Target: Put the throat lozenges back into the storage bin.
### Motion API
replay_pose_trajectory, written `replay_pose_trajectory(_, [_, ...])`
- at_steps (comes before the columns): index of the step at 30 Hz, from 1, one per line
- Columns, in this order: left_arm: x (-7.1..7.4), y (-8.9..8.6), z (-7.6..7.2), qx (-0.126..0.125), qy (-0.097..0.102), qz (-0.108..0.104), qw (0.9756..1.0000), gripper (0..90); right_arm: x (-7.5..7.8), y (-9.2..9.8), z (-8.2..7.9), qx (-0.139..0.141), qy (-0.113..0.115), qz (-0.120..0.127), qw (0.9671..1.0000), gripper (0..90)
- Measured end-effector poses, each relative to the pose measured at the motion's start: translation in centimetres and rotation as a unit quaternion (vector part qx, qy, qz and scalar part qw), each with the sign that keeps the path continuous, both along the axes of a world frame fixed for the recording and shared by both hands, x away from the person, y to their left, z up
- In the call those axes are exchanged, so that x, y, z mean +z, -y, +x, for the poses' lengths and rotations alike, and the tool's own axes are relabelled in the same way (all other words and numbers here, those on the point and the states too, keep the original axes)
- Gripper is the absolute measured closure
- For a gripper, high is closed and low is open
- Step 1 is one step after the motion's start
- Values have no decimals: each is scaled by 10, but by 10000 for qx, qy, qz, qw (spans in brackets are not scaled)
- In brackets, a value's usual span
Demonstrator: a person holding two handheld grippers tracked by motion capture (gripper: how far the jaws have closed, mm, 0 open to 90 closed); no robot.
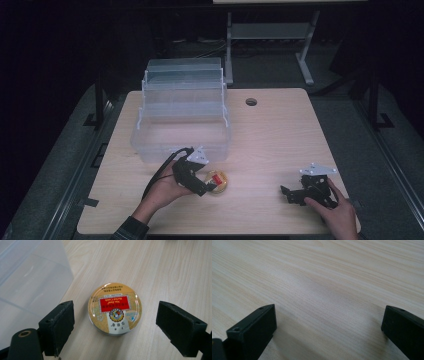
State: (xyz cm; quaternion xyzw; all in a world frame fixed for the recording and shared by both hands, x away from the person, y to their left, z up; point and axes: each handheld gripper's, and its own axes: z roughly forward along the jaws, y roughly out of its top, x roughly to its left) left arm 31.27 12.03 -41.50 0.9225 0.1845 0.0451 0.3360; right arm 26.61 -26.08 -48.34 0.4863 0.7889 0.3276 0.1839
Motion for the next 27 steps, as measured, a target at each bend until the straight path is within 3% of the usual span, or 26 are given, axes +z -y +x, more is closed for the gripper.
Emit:
replay_pose_trajectory(9, [-3, 11, 5, -151, -26, 130, 9998, 143, 0, 0, 0, -2, -1, 0, 10000, 0])
replay_pose_trajectory(17, [-9, 21, 9, -224, -99, 116, 9996, 142, 0, 0, 0, -1, -2, 1, 10000, 0])
replay_pose_trajectory(27, [-13, 30, 14, -332, -120, 295, 9989, 135, 0, 0, 0, -2, 0, 0, 10000, 0])
